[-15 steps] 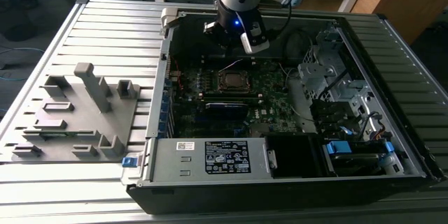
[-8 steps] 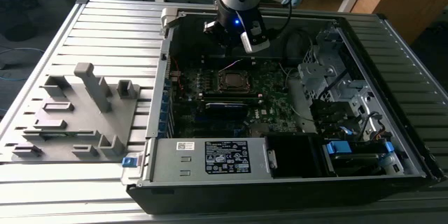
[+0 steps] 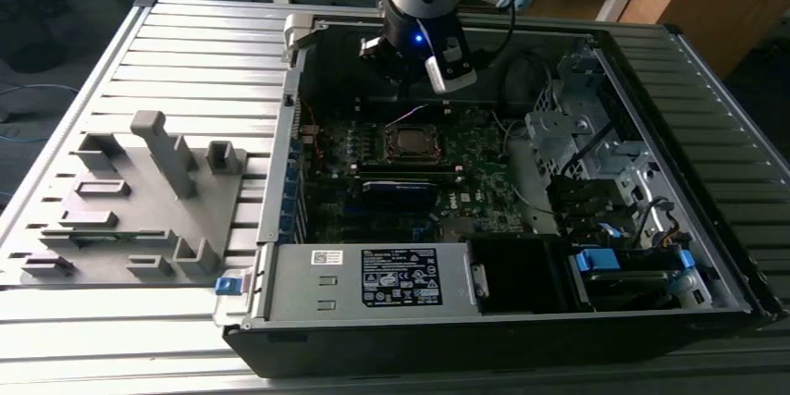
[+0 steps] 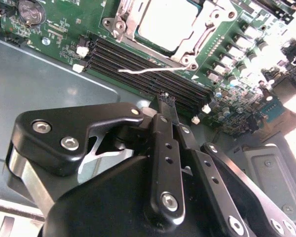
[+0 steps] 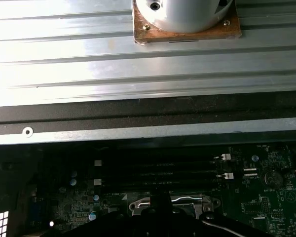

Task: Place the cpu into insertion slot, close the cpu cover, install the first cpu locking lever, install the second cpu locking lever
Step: 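Install the first cpu locking lever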

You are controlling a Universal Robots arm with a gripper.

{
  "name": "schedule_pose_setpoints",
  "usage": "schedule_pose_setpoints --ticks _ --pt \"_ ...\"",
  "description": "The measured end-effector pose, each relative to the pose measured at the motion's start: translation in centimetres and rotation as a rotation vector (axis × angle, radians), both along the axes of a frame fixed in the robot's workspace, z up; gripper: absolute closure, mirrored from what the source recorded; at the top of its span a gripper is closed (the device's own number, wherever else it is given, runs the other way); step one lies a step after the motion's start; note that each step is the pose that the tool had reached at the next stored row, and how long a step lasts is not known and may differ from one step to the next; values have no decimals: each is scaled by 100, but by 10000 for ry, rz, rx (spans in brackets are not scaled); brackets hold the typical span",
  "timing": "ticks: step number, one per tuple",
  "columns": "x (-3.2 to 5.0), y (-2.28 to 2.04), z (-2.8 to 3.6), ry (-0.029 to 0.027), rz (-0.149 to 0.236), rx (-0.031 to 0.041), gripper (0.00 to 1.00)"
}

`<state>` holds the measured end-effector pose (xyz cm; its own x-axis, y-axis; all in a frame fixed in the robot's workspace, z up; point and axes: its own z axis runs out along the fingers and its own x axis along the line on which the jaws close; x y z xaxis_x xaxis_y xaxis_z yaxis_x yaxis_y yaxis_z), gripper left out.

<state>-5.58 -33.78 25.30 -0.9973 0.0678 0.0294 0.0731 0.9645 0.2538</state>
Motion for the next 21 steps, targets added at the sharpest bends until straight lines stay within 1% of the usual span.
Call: schedule_pose_setpoints --ticks 7,16,21 --pt "49 0 -1 -1 0 3 89" --pt "59 0 -1 -1 1 2 89" --pt "104 1 -1 -1 0 2 89"
